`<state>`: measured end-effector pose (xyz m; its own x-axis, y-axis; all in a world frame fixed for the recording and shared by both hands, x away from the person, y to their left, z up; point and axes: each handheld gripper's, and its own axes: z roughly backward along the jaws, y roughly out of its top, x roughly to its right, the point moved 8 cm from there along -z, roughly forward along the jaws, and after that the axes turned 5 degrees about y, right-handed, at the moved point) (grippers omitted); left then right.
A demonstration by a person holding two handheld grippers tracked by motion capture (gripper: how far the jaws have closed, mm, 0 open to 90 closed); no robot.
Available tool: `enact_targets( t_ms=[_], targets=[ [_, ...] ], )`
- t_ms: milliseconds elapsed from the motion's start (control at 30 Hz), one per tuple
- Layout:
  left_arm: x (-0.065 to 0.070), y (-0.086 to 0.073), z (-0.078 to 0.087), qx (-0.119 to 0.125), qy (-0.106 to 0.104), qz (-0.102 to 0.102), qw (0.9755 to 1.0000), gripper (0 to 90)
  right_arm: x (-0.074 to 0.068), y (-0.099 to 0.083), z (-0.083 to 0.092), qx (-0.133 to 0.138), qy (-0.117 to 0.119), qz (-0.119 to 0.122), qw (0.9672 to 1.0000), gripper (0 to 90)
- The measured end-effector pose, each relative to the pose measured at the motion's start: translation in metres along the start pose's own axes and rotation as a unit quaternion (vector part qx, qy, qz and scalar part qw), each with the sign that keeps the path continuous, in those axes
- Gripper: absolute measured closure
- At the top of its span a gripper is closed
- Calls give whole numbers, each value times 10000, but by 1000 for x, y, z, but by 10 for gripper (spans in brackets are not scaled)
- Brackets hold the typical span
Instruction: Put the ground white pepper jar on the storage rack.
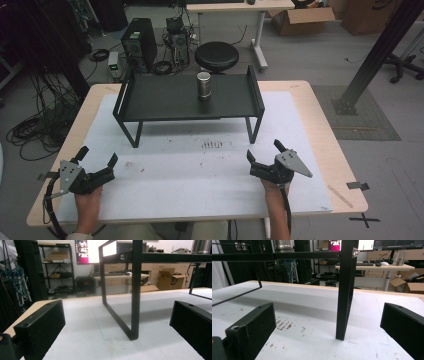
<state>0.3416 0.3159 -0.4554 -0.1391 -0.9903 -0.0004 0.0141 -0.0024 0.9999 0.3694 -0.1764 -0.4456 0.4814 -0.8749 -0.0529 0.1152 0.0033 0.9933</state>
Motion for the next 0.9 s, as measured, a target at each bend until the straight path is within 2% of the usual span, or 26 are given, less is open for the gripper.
enact_targets(
  t_ms=[267, 567, 900],
  targets=[
    [0, 0, 0, 4, -1, 6, 10000, 4, -2, -5, 0, 12, -96, 111, 9999, 0],
    [0, 0, 0, 2, -1, 5, 10000, 4, -3, -13, 1, 39, -141, 99, 9998, 0],
    [0, 0, 0, 8, 1, 13, 10000, 3, -6, -12, 4, 191, -163, 218, 9994, 0]
  ],
)
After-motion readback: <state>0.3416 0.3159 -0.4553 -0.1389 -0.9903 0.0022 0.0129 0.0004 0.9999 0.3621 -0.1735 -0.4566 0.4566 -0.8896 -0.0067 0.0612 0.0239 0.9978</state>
